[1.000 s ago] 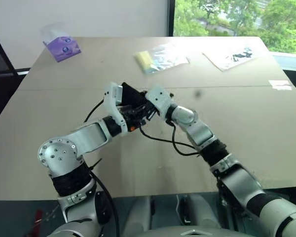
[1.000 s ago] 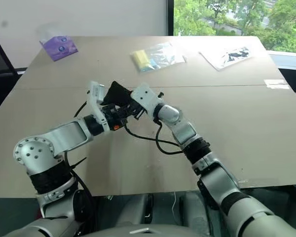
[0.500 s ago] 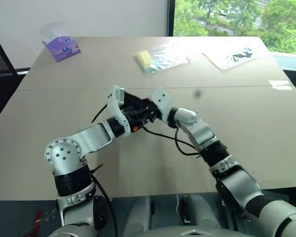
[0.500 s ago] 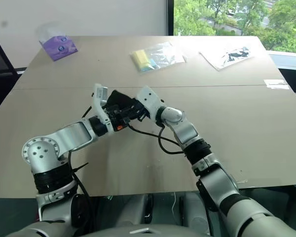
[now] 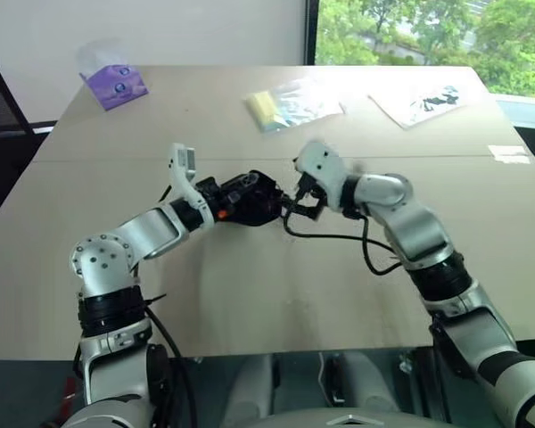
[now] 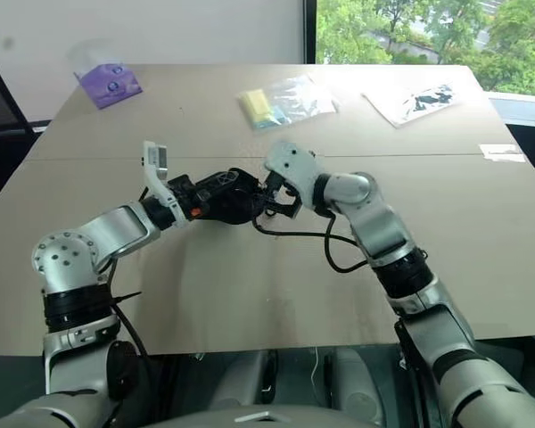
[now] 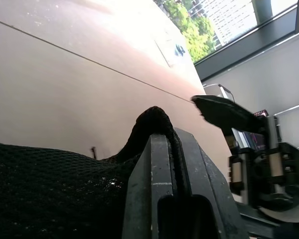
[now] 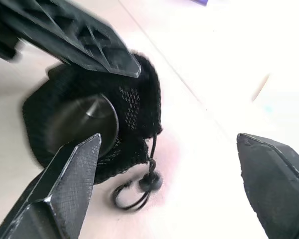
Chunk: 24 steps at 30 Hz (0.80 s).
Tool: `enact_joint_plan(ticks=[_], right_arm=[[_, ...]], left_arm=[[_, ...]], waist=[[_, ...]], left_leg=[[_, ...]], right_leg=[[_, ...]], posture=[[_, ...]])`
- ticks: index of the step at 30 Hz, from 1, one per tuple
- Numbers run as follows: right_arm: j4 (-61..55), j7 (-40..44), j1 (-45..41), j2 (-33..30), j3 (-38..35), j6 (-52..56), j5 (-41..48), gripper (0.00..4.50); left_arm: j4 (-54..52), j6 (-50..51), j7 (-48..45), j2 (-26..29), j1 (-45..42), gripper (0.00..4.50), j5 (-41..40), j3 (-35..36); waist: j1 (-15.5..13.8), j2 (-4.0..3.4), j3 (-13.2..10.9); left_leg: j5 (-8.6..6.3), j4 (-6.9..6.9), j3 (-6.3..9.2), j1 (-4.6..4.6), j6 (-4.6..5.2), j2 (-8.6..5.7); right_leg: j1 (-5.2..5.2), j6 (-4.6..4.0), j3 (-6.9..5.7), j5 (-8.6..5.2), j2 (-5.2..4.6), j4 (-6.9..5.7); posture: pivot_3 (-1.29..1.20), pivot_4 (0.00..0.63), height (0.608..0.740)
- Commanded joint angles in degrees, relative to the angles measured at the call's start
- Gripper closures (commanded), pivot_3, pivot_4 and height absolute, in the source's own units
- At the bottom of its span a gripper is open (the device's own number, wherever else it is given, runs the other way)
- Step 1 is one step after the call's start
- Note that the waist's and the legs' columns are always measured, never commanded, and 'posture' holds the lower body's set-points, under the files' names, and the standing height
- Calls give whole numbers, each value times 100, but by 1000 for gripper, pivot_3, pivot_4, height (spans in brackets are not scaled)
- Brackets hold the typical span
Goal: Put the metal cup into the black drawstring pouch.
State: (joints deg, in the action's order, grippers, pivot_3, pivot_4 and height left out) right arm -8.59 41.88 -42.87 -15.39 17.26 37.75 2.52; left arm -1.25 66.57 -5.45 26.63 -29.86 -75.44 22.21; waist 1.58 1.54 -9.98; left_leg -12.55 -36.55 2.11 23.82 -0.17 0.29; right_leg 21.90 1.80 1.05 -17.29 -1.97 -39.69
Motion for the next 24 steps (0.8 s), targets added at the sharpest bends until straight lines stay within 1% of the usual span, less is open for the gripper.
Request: enact_joint_plan(ticks=[1,4,7,10,12,15,16,18,19,20,21,22,23,24], right_arm=[[-348,-105,185,-259,-248,54,27,13],[-110,-235,444,-374,-104,-302,-106,13],[565,-454,557,49,56,-762,-105,13],[1584,-746,458,588,282,-1627,-326,13],[2376,-1221,238,969,442,-2285,-668,13],[3681,-2005,-223,1715,240,-3039,-750,13],[4067,-2145,-355,1859,182,-3253,-767,13],[4894,-2732,-656,2016,-49,-3632,-835,13],[5165,-2834,-740,2071,-174,-3797,-780,544],[5326,-2903,-786,2106,-268,-3971,-732,872],[5425,-2890,-811,2126,-320,-4110,-701,1317],[5495,-2831,-822,2135,-338,-4237,-696,1907],[5561,-2832,-832,2126,-338,-4325,-742,2264],[5621,-2829,-845,2123,-342,-4387,-781,2735]], left_arm=[[93,-10,-478,402,-233,4500,6,142],[218,71,-762,726,-357,4500,77,98],[315,104,-994,929,-508,4500,218,0],[367,145,-1121,988,-598,4500,305,-30],[341,196,-1168,1030,-625,4500,345,-46],[191,303,-1227,1137,-576,4500,372,-30],[146,336,-1212,1157,-557,4500,350,-2],[-18,427,-1170,1238,-476,4500,283,72],[-79,466,-1139,1267,-442,4500,238,117],[-128,501,-1108,1287,-410,4500,197,164],[-152,524,-1085,1297,-390,4500,164,198],[-171,543,-1065,1309,-369,4500,135,221],[-185,558,-1047,1317,-356,4500,126,233],[-192,573,-1035,1320,-353,4500,124,243]], waist=[[2,0,0],[2,1,0],[41,1,-1],[85,-2,-3],[102,-1,-3],[105,5,-8],[95,4,-9],[90,6,-9],[70,7,-10],[52,8,-10],[35,8,-10],[31,8,-10],[35,8,-10],[62,8,-10]], left_leg=[[0,0,-1,0,0,0],[0,0,-4,0,1,-2],[0,1,-5,-1,1,-1],[0,4,-10,-4,1,0],[0,5,-14,-3,0,2],[1,5,-18,3,-1,3],[2,7,-20,3,-2,4],[2,8,-19,4,-3,4],[2,8,-19,4,-3,4],[2,9,-18,5,-3,2],[2,8,-15,6,-3,1],[2,8,-13,8,-2,-1],[2,8,-13,9,-2,-2],[2,8,-13,9,-2,-2]], right_leg=[[0,0,0,0,0,2],[-1,0,-1,0,-2,3],[0,1,0,0,0,4],[2,1,2,0,3,1],[6,1,7,0,4,0],[19,1,11,0,4,-7],[23,1,14,0,5,-7],[24,0,13,0,3,-6],[23,0,13,0,3,-5],[23,0,14,0,-1,-4],[22,0,16,0,-5,0],[21,0,19,0,-8,2],[21,0,21,0,-8,2],[21,0,21,0,-7,2]], posture=[[0,150,740],[0,150,740],[0,150,740],[0,150,740],[0,150,740],[0,150,740],[0,150,740],[0,150,740],[0,150,740],[0,150,740],[0,150,740],[0,150,740],[0,150,740],[0,150,740]])
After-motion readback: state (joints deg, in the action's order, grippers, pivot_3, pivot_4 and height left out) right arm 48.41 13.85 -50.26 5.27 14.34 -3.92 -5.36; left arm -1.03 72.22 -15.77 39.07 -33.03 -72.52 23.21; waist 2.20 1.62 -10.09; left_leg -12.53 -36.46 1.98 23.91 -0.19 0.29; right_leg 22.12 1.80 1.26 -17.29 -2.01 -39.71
